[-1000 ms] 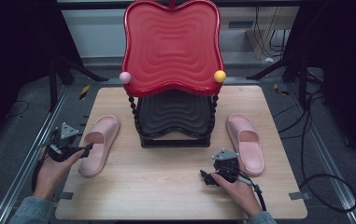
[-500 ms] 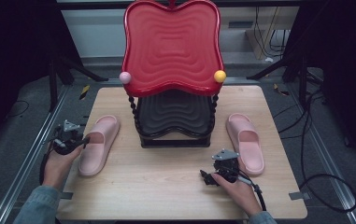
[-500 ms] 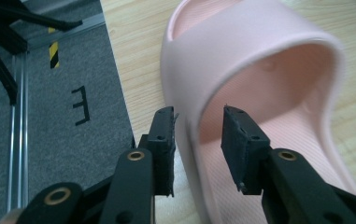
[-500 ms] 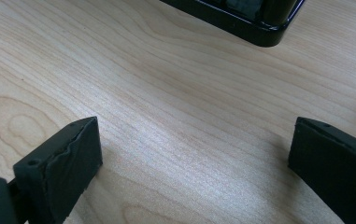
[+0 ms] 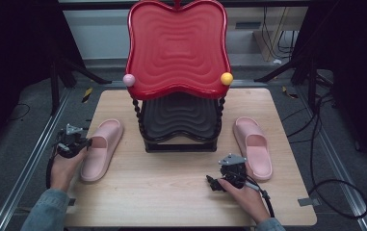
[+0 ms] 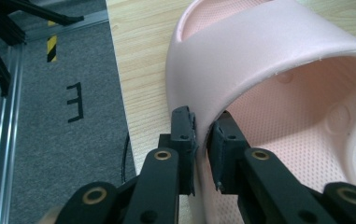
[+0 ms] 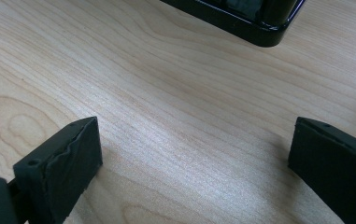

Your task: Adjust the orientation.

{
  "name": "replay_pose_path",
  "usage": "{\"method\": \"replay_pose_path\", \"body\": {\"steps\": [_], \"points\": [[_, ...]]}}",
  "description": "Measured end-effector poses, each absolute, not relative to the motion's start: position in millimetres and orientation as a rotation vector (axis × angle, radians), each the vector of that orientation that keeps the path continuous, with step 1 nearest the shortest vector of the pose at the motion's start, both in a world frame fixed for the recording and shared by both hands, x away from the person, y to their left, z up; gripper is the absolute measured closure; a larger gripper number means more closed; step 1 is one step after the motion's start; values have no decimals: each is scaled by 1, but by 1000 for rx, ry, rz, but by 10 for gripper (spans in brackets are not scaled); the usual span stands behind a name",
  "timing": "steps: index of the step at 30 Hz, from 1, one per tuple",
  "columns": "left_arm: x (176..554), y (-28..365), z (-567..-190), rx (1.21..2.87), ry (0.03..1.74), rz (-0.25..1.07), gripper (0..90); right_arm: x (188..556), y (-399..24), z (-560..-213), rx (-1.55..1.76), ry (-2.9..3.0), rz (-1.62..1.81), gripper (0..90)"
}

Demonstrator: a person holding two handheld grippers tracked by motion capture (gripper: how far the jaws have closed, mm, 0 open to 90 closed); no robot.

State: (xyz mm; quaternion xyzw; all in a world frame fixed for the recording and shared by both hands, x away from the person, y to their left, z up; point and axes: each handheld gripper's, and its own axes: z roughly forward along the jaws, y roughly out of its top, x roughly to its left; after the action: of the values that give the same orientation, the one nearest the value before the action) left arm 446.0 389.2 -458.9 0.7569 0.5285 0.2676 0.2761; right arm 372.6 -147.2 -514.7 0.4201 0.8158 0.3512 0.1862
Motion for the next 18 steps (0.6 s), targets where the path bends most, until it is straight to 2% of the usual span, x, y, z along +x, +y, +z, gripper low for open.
{"method": "replay_pose_path", "body": {"steps": [5,10,18], "points": [[432,384,-454,2035,1376,704,828,373,-147,-515,1183,2297,989,31],[403,371,-445,2059,1296,696,832,373,-147,-515,1183,2298,991,30],[349,329,-441,2128,1130,598,833,373,-147,-515,1182,2297,989,30]]}}
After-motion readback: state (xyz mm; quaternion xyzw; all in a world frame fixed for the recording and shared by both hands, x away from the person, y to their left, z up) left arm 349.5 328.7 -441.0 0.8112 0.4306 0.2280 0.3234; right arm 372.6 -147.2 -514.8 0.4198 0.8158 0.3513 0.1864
